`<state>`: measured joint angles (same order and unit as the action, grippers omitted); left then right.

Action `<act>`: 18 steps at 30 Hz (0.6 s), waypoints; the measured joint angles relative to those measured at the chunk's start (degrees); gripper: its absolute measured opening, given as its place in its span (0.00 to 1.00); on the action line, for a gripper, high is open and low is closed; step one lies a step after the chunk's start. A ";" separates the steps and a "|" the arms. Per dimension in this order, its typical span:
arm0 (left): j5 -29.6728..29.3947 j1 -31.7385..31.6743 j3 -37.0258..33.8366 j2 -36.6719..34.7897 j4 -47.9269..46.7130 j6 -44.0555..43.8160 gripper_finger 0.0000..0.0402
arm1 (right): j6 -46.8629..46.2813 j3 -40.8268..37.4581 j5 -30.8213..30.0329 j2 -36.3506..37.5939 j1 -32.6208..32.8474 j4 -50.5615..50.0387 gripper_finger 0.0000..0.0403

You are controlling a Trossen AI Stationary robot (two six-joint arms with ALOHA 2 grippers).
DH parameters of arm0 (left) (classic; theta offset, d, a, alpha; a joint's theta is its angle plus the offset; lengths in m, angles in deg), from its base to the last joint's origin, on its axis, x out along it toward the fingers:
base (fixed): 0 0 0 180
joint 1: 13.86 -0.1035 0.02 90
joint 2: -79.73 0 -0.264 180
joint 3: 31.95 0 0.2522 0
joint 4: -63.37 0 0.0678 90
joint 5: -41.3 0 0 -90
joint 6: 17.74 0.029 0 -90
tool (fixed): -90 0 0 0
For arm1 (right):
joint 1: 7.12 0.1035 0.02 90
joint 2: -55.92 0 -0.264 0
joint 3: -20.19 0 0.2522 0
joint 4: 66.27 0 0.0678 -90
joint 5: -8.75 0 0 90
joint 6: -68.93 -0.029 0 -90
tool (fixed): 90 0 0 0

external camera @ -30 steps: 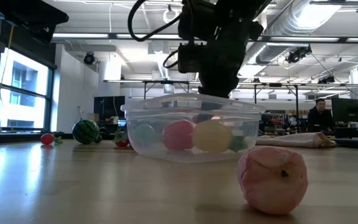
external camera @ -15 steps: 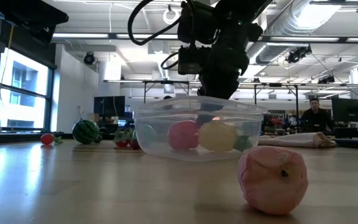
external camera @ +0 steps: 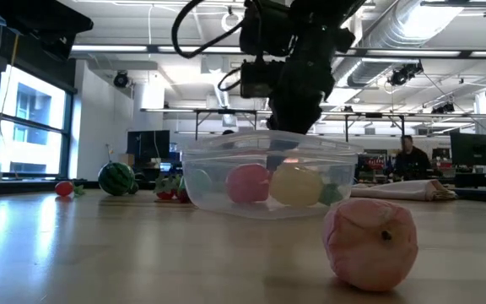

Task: Pick and placing Produce into tupperware
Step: Put the red cherry into the transparent container, then put the pink peach into the transparent container

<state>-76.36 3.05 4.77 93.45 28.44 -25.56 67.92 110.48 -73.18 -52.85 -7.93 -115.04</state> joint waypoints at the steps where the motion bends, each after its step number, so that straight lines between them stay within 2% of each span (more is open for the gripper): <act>1: -0.02 -0.02 0.00 0.00 -0.02 0.00 0.02 | 0.04 0.97 -0.97 0.00 -0.01 -1.00 0.35; 10: 0.00 -0.02 0.00 0.00 -0.02 0.00 0.02 | 0.41 15.59 -7.76 0.11 -0.09 -13.23 0.35; 18: 0.00 -0.01 0.00 0.00 0.00 -0.01 0.02 | -15.78 33.70 -15.33 0.15 1.40 -34.42 0.35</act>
<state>-76.36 3.03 4.77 93.45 28.44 -25.57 52.13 144.18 -88.51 -52.70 -6.53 -149.46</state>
